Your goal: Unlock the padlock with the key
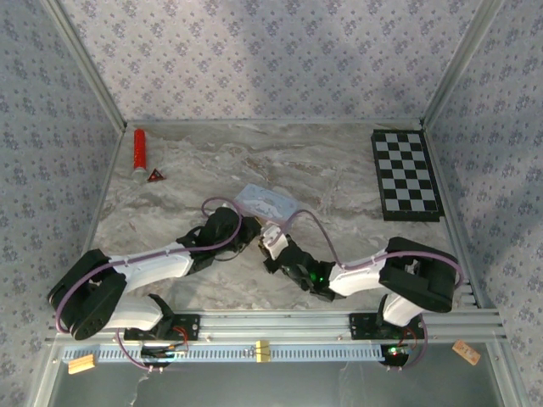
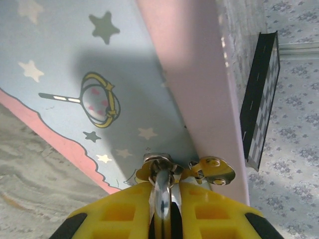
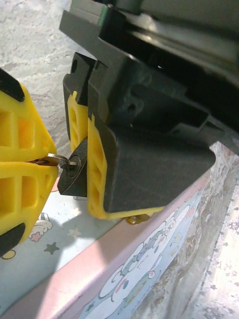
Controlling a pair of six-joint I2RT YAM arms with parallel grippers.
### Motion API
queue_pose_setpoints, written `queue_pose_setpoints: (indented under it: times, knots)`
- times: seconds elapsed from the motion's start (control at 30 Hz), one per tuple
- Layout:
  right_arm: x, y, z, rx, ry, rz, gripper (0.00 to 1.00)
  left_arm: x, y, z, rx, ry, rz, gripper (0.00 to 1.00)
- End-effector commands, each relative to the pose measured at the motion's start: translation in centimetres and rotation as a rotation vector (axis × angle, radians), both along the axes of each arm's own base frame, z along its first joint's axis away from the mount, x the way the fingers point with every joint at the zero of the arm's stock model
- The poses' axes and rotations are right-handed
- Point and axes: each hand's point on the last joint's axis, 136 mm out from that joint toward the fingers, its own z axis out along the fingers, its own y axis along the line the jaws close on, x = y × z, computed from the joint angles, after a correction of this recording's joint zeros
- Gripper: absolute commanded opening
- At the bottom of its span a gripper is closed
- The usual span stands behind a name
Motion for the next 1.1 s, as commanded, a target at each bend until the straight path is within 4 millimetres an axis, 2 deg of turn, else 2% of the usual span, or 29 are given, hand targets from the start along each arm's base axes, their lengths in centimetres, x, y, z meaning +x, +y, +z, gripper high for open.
queue_pose_setpoints:
  times: [0.0, 0.17, 0.47, 0.6, 0.87, 0.97, 1.07]
  knots:
    - [1.7, -1.6, -0.2, 0.123, 0.126, -0.112, 0.00, -0.5, -2.1, 1.5, -0.056, -0.013, -0.077, 0.00]
    - [1.5, -1.2, 0.3, 0.213, 0.199, -0.068, 0.00, -0.5, -2.3, 1.3, -0.060, -0.011, -0.080, 0.00]
    - [1.1, -2.0, -0.6, 0.138, 0.177, -0.092, 0.00, -0.3, -2.0, 0.2, 0.012, -0.012, -0.100, 0.00]
    - [0.8, -2.8, -0.9, 0.146, 0.206, -0.108, 0.00, 0.0, -1.2, -0.6, 0.113, -0.009, -0.132, 0.00]
    - [0.7, -3.4, -2.3, 0.140, 0.290, -0.099, 0.00, 0.3, -0.9, -1.6, 0.182, -0.013, -0.151, 0.00]
    - [0.3, -3.0, -2.3, 0.115, 0.302, -0.054, 0.07, 0.6, -1.2, -1.8, 0.190, -0.010, -0.167, 0.00]
    - [-0.2, -2.9, -2.1, 0.108, 0.294, -0.013, 0.23, 1.0, -1.8, -1.9, 0.190, -0.011, -0.188, 0.00]
